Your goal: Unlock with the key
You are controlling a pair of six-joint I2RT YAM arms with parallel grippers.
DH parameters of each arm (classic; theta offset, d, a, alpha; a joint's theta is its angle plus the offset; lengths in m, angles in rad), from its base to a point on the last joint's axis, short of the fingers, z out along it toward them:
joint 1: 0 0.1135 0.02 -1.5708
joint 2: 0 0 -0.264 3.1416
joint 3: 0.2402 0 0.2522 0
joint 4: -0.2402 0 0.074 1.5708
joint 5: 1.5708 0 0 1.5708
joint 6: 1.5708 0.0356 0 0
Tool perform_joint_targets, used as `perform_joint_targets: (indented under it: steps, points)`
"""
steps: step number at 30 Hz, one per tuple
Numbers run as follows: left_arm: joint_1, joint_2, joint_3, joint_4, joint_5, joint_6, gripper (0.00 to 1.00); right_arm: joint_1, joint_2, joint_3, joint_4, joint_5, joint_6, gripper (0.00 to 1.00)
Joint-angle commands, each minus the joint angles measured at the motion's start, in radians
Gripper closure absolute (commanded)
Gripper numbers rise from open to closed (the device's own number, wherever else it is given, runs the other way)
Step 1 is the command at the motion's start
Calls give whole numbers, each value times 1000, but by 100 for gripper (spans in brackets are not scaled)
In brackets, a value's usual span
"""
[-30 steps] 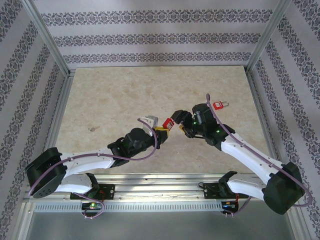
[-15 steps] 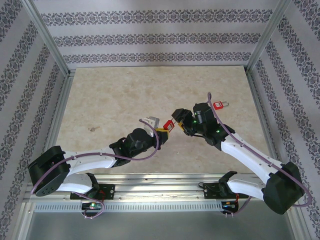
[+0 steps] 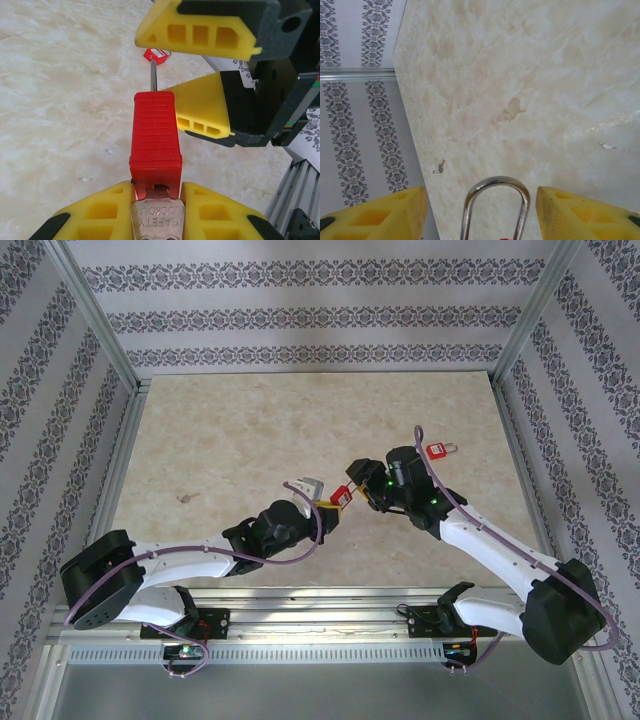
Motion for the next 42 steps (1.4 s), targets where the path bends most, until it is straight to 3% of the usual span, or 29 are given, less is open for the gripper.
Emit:
perform_joint_targets:
  steps: [1, 6, 12, 20, 36, 42]
  points:
    - [-15, 8, 30, 33, -24, 31, 90, -8, 15, 4, 19, -4, 12, 44]
    - [-17, 9, 31, 37, -28, 35, 90, -8, 19, -11, 29, -2, 29, 54]
    - [-18, 5, 26, 36, -35, 36, 90, -16, 25, -8, 18, 4, 29, 56]
    - [-18, -24, -4, 39, -49, 34, 90, -40, 14, -24, 11, 4, 27, 72]
    - [-17, -43, -34, 64, -26, 19, 90, -74, -30, -62, 28, -2, -16, 75]
    - [-15, -51, -29, 59, -20, 17, 90, -74, -57, -83, 61, 5, -71, 55]
